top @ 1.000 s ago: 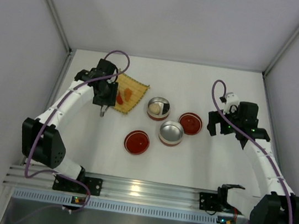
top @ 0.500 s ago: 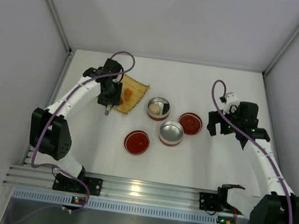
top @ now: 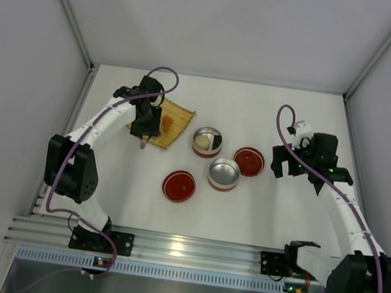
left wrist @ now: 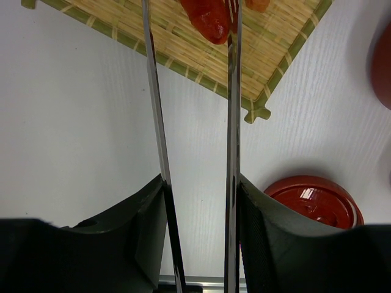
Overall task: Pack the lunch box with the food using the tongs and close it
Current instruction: Pick up the fake food from the plate.
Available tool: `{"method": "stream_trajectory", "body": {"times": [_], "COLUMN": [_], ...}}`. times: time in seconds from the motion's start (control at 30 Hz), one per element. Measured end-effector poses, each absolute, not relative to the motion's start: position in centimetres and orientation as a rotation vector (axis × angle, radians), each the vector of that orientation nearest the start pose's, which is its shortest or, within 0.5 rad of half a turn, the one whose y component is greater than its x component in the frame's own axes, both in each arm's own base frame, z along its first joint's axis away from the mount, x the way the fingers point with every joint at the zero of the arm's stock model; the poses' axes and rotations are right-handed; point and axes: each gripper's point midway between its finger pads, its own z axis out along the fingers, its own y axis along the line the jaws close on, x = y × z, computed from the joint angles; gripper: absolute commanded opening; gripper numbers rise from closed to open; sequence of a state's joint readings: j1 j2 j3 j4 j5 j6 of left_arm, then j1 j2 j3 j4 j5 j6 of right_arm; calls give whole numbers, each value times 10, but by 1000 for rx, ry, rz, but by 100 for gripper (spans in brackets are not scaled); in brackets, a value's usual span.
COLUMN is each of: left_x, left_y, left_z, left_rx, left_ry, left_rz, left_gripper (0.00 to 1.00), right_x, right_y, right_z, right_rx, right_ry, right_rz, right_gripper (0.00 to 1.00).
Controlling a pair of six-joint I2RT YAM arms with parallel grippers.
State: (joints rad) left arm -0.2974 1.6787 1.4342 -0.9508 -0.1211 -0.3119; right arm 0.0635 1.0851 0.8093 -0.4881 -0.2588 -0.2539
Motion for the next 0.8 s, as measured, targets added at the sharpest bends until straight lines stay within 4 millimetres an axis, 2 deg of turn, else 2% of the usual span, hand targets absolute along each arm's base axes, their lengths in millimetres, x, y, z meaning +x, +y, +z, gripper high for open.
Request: {"method": "stream_trajectory", "body": {"times": [0.47, 0.8], "left_x": [343, 342], "left_y": [-98, -99], "left_z": [116, 113], "left_rx": [-53, -58], "left_ry": [2784, 2796], "left_rz": [0, -5], "left_gripper": [47, 42], "right_x": [296, 296], "right_y": [54, 54], "right_z": [138, 138], "right_rx": [-492, -492], "right_ry": [2259, 2259], "right_rz": [204, 204], "right_gripper": [99, 99]}}
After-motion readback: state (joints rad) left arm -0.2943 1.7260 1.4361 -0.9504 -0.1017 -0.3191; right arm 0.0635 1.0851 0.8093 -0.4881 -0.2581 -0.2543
